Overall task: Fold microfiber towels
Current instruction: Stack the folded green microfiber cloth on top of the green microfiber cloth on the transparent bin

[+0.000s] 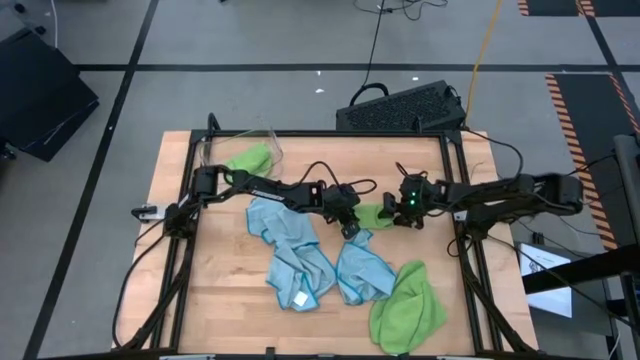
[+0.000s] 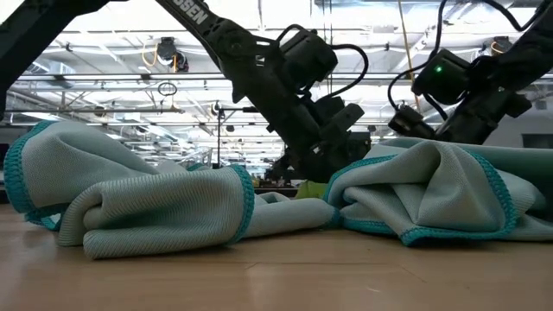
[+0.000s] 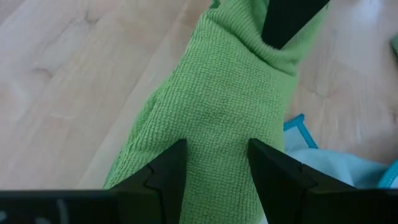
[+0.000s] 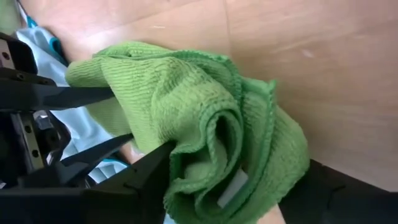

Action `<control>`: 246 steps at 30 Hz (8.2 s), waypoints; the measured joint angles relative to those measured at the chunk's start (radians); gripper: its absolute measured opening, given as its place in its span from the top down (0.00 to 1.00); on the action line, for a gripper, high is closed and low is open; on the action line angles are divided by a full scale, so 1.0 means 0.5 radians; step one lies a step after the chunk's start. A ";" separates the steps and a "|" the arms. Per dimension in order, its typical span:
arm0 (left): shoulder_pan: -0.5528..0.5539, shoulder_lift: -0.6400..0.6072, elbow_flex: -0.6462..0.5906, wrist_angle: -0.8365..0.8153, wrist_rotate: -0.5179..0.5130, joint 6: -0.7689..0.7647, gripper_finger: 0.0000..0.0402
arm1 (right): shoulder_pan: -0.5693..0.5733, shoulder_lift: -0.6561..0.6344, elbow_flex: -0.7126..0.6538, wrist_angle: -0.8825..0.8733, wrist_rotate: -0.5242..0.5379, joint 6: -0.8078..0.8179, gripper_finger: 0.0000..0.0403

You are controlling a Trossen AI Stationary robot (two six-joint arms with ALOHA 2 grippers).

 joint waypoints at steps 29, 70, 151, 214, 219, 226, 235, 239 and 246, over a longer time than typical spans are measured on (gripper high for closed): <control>0.128 -1.015 0.002 -0.942 0.097 -1.209 0.57 | -0.338 -0.478 0.300 0.522 -0.008 -0.095 0.97; 0.095 -1.004 -0.786 1.991 -0.701 -2.347 0.02 | -0.696 -0.504 1.136 0.752 -0.367 0.378 0.95; 0.546 -0.650 -0.053 1.642 -0.877 -2.563 0.77 | -0.576 -0.201 1.135 1.114 -0.064 0.429 0.95; 0.861 -1.483 -0.730 -0.847 -2.062 -2.723 0.97 | -1.020 -0.252 1.134 0.945 -0.849 0.369 0.22; 0.978 -1.483 -0.730 -0.896 -1.955 -2.639 0.97 | -1.020 -0.252 1.134 0.945 -0.847 0.364 0.22; 1.049 -1.359 -0.733 -0.520 -1.779 -2.475 0.97 | -1.021 -0.250 1.134 0.879 -0.837 0.307 0.22; 1.045 -1.336 -0.732 -0.724 -1.699 -2.375 0.97 | -1.020 -0.250 1.134 0.944 -0.836 0.323 0.22; 1.021 -1.337 -0.732 -0.944 -1.674 -2.577 0.97 | -1.020 -0.250 1.134 0.946 -0.836 0.324 0.22; 0.946 -1.337 -0.732 -1.182 -1.705 -2.830 0.97 | -1.020 -0.250 1.134 0.946 -0.834 0.324 0.22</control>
